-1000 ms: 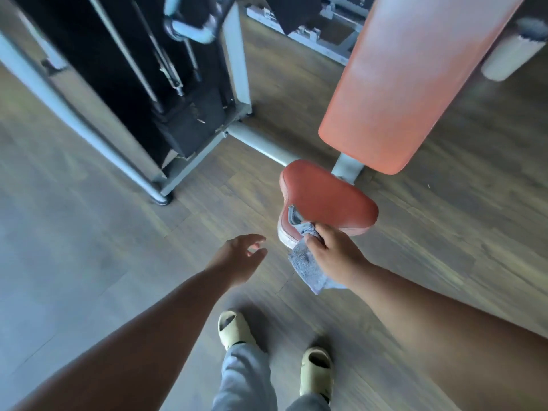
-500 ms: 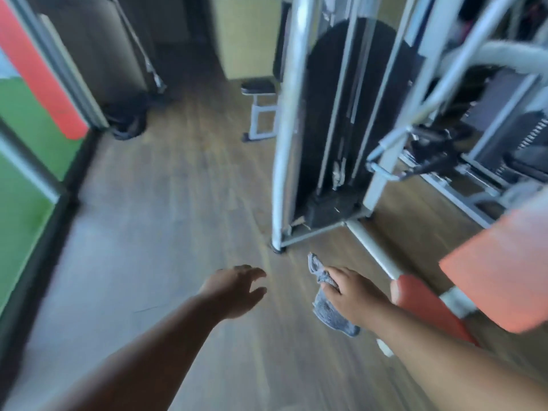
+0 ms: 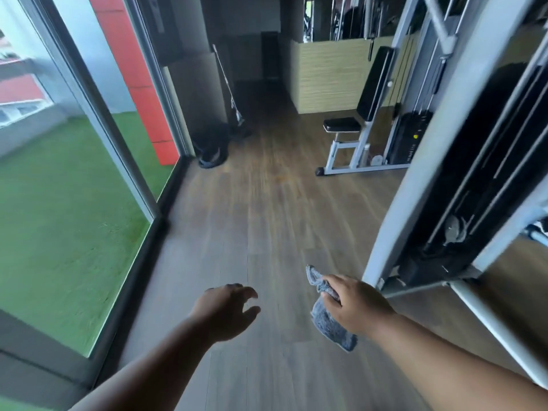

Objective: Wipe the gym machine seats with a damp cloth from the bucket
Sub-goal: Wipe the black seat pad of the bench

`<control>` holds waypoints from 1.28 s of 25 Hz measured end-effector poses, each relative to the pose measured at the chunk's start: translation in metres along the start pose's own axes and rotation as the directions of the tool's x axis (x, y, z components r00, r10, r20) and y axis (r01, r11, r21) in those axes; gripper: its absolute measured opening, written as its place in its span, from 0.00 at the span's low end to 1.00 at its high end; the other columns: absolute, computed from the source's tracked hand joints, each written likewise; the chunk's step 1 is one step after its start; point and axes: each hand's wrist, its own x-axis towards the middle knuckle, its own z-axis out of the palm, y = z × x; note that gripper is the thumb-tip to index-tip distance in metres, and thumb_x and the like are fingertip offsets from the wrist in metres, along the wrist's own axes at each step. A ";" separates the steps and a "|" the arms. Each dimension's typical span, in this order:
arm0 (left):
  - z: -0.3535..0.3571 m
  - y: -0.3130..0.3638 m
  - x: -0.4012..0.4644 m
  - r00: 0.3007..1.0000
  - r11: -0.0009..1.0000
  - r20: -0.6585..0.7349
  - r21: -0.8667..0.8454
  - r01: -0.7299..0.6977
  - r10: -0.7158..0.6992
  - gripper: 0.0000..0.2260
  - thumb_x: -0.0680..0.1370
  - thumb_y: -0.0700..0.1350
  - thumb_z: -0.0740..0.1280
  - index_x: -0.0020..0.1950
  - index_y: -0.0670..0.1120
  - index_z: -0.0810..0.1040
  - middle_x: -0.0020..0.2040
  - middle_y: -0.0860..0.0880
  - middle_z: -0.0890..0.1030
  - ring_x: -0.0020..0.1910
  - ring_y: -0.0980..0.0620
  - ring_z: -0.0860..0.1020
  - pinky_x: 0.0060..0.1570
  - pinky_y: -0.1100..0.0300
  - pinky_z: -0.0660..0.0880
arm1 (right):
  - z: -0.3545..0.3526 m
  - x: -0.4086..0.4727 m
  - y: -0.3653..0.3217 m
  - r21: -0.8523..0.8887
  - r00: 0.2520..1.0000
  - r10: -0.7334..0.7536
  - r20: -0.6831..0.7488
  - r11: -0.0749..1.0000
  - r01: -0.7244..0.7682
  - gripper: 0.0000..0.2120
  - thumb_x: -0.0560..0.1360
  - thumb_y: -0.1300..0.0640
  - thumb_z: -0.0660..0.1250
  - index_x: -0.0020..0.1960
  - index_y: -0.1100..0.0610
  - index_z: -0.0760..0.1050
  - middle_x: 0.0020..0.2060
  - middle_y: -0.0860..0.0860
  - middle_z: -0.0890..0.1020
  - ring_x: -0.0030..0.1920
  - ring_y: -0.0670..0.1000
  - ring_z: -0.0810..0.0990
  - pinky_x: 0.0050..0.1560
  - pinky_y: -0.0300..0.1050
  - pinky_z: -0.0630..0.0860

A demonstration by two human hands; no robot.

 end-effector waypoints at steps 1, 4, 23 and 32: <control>-0.001 -0.007 0.022 1.000 1.000 0.002 -0.003 -0.004 0.004 0.22 0.76 0.66 0.55 0.65 0.59 0.75 0.57 0.59 0.81 0.52 0.55 0.80 0.48 0.60 0.74 | 0.002 0.024 0.003 0.001 1.000 -0.014 -0.006 1.000 0.014 0.21 0.79 0.47 0.58 0.70 0.51 0.71 0.64 0.47 0.78 0.63 0.50 0.75 0.59 0.42 0.70; -0.005 -0.031 0.105 1.000 1.000 0.010 0.000 -0.003 0.003 0.22 0.76 0.65 0.56 0.65 0.59 0.75 0.58 0.58 0.81 0.53 0.54 0.80 0.49 0.60 0.73 | 0.004 0.109 0.029 -0.017 0.996 -0.089 -0.021 0.996 0.089 0.21 0.78 0.47 0.59 0.69 0.52 0.72 0.62 0.48 0.79 0.62 0.50 0.76 0.59 0.43 0.71; -0.134 -0.269 0.584 0.997 0.999 -0.070 0.037 0.023 -0.021 0.18 0.78 0.64 0.58 0.64 0.61 0.75 0.57 0.59 0.80 0.52 0.55 0.79 0.42 0.61 0.67 | -0.013 0.635 0.129 0.021 0.981 -0.118 -0.157 0.992 0.123 0.12 0.77 0.43 0.64 0.58 0.45 0.76 0.44 0.45 0.79 0.46 0.50 0.78 0.45 0.47 0.75; -0.202 -0.296 0.846 0.968 0.968 -0.005 0.031 -0.250 0.250 0.19 0.78 0.63 0.58 0.66 0.61 0.74 0.61 0.59 0.79 0.56 0.52 0.79 0.47 0.59 0.73 | -0.033 0.814 0.180 0.134 0.930 0.133 -0.344 0.987 -0.092 0.15 0.74 0.39 0.63 0.55 0.44 0.79 0.40 0.37 0.74 0.44 0.37 0.73 0.46 0.33 0.69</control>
